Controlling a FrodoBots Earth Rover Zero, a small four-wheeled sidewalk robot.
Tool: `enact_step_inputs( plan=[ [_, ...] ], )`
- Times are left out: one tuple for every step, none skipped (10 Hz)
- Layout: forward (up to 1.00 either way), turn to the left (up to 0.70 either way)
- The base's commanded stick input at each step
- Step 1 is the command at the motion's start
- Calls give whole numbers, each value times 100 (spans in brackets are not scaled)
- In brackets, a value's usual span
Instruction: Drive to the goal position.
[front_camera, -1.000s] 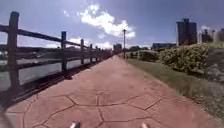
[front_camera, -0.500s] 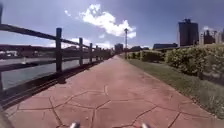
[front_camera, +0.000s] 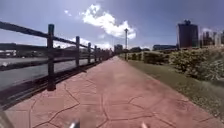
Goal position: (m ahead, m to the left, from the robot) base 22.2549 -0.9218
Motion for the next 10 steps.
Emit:
enact_step_inputs(
  plan=[
    [85, 0],
    [85, 0],
    [85, 0],
    [85, 0],
    [85, -4],
    [85, -33],
    [85, -34],
    [85, -34],
    [85, 0],
    [85, 0]
  ],
)
